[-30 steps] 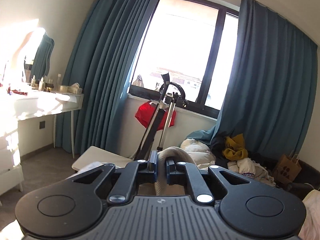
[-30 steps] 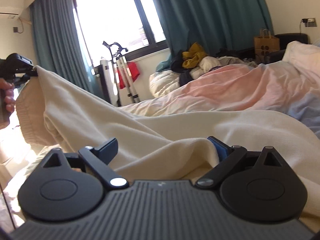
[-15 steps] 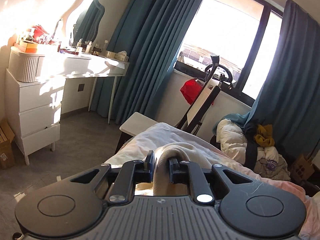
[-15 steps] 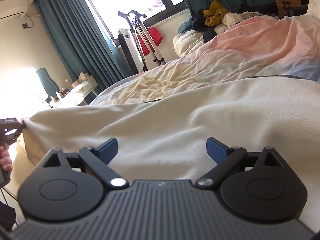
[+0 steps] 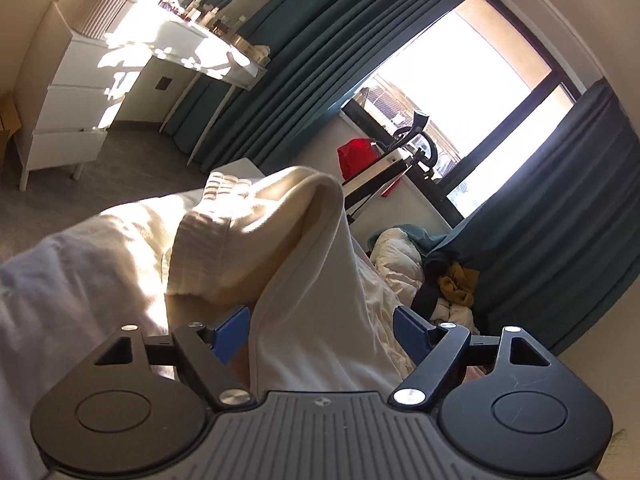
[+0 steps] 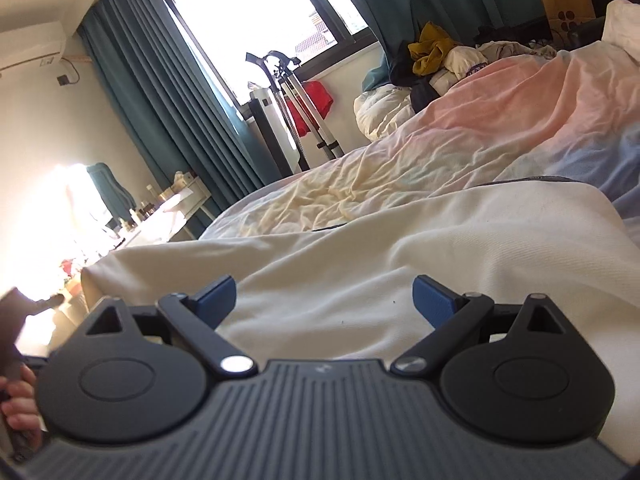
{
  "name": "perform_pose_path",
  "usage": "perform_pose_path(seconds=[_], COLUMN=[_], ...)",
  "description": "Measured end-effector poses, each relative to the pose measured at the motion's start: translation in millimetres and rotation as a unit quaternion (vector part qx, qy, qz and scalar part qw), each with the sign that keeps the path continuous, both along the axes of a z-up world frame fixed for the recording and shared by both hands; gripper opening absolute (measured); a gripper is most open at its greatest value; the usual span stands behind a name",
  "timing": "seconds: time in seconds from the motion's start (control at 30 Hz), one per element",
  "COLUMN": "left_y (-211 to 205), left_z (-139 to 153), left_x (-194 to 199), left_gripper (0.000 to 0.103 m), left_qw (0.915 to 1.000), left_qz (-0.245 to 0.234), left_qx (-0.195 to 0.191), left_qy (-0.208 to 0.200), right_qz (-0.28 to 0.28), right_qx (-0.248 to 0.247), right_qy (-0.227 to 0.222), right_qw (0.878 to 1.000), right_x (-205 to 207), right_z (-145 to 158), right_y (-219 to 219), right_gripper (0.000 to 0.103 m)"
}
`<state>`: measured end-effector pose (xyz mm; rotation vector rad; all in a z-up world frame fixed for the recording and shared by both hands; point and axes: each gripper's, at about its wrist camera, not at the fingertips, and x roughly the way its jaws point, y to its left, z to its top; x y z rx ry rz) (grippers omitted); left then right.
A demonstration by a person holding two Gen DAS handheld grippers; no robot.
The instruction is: Fold clothes
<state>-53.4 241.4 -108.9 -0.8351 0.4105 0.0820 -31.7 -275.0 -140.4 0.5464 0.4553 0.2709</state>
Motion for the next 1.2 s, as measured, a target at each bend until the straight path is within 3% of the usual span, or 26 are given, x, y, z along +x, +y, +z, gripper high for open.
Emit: perform_pose_path(seconds=[0.1, 0.3, 0.47, 0.57, 0.6, 0.73, 0.87, 0.93, 1.0, 1.03, 1.07, 1.13, 1.2], left_y=[-13, -21, -18, -17, -16, -16, -17, -18, -18, -19, -19, -20, -22], left_z=[-20, -23, -32, -36, -37, -40, -41, -43, -44, -45, -45, -46, -46], left_x=[9, 9, 12, 18, 20, 25, 28, 31, 34, 35, 36, 38, 40], left_gripper=[0.077, 0.078, 0.078, 0.078, 0.078, 0.078, 0.078, 0.078, 0.078, 0.078, 0.078, 0.078, 0.078], left_qw=[0.9984, 0.9979, 0.9963, 0.9958, 0.9957, 0.9955, 0.9954, 0.9951, 0.9947, 0.9946, 0.9945, 0.9944, 0.9942], left_qz=[-0.036, -0.054, -0.067, -0.07, -0.071, -0.07, -0.072, -0.076, -0.081, -0.083, -0.084, -0.085, -0.091], left_qx=[-0.031, 0.004, -0.017, -0.024, -0.026, -0.034, -0.033, -0.033, -0.032, -0.031, -0.029, -0.027, -0.024], left_qy=[0.03, 0.036, 0.05, 0.053, 0.054, 0.055, 0.054, 0.054, 0.054, 0.054, 0.055, 0.056, 0.051], right_qz=[0.001, -0.021, -0.053, -0.088, -0.094, -0.134, -0.186, -0.209, -0.226, -0.23, -0.238, -0.251, -0.254], right_qx=[0.044, 0.145, 0.242, 0.311, 0.335, 0.362, 0.406, 0.399, 0.395, 0.389, 0.369, 0.326, 0.284], right_qy=[0.025, 0.116, 0.194, 0.236, 0.243, 0.256, 0.244, 0.233, 0.227, 0.226, 0.223, 0.217, 0.202], right_qw=[0.999, 0.982, 0.949, 0.916, 0.905, 0.886, 0.861, 0.862, 0.861, 0.863, 0.87, 0.885, 0.902], right_x=[-16, -44, -55, -47, -43, -28, -24, -20, -14, -9, -4, 7, 20], right_z=[3, -8, -35, -68, -79, -101, -103, -96, -90, -88, -84, -72, -55], right_y=[-10, -16, -23, -27, -27, -28, -39, -48, -56, -58, -63, -70, -79], right_gripper=[0.097, 0.097, 0.097, 0.098, 0.099, 0.099, 0.098, 0.082, 0.079, 0.072, 0.066, 0.029, 0.026])
